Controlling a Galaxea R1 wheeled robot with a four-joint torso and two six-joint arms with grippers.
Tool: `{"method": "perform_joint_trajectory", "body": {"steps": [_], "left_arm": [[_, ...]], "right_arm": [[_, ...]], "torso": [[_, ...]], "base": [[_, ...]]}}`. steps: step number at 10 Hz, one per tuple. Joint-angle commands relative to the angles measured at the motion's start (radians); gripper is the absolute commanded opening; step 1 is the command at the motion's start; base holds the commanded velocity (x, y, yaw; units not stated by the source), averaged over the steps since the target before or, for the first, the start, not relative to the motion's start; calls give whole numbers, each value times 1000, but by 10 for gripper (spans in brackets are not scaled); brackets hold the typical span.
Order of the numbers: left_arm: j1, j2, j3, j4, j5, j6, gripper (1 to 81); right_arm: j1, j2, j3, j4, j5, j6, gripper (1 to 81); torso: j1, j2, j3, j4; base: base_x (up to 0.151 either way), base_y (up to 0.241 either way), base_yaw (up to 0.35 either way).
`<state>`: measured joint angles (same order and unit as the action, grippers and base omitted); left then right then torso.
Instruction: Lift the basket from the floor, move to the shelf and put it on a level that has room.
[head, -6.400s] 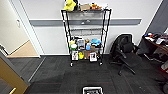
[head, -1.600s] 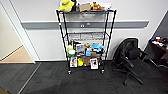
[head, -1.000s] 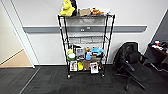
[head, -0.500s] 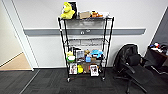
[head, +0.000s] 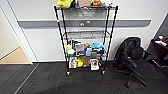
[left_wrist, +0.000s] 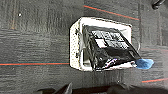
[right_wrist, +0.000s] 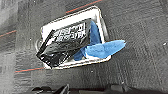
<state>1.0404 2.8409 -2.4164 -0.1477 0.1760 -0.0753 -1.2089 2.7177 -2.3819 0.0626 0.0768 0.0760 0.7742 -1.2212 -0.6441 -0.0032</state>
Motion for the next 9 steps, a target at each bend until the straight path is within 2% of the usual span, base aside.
{"method": "perform_joint_trajectory", "body": {"steps": [1,5,6,7,9], "left_arm": [[-105,-4,6,-15,53,3,811],[-125,12,-21,-15,57,-6,811],[-133,28,-43,-16,59,-8,811],[-144,46,-70,-16,71,-8,811],[-162,88,-118,-15,88,-6,811]], "right_arm": [[99,-26,0,14,-46,4,811],[139,-26,0,17,-81,15,811],[145,-28,0,17,-81,18,811],[153,-30,-3,17,-88,25,811],[179,-39,-9,16,-120,27,811]], "torso": [[62,-97,-91,0],[149,-233,-219,0],[170,-266,-156,0],[190,-295,-184,0],[222,-345,-202,0]], "base": [[0,0,0],[0,0,0],[0,0,0],[0,0,0],[0,0,0]]}}
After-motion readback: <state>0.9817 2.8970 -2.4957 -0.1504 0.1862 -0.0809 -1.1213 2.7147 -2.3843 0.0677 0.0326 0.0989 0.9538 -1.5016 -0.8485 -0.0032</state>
